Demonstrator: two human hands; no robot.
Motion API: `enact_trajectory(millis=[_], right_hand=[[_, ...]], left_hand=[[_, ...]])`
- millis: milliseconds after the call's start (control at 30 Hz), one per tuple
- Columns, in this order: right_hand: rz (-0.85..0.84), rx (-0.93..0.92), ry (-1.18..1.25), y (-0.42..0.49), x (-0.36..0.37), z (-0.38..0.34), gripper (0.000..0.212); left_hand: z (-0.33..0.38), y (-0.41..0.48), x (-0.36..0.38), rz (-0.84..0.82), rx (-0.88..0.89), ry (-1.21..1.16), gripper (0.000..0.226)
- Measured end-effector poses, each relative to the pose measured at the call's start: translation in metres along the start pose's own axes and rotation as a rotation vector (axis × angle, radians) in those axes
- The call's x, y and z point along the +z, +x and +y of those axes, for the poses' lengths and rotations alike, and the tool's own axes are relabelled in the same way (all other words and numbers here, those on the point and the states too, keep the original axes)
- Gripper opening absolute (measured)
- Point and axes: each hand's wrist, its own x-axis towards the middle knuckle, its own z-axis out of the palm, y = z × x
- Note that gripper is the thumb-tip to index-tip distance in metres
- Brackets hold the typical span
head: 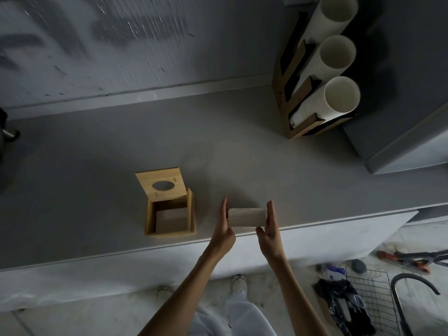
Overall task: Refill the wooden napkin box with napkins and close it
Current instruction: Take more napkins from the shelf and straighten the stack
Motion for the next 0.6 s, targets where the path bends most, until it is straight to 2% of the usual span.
enact_trajectory(millis=[100, 300, 467, 600], right_hand=[[-0.014, -0.016, -0.014, 0.000, 0.001, 0.004, 0.079], [0.054, 0.038, 0.029, 0.001, -0.012, -0.003, 0.048], [0.073, 0.063, 0.079, 0.000, -0.032, -0.015, 0.039], [0.009, 0.087, 0.158, -0.006, -0.042, -0.030, 0.024]], left_hand=[[-0.004, 0.000, -0.001, -0.009, 0.020, 0.063, 0.082], [-0.012, -0.001, -0.008, -0.006, 0.052, -0.049, 0.039], [0.003, -0.004, -0.021, 0.006, -0.042, -0.292, 0.028], [0.009, -0.012, -0.026, -0.031, -0.137, -0.358, 0.025]])
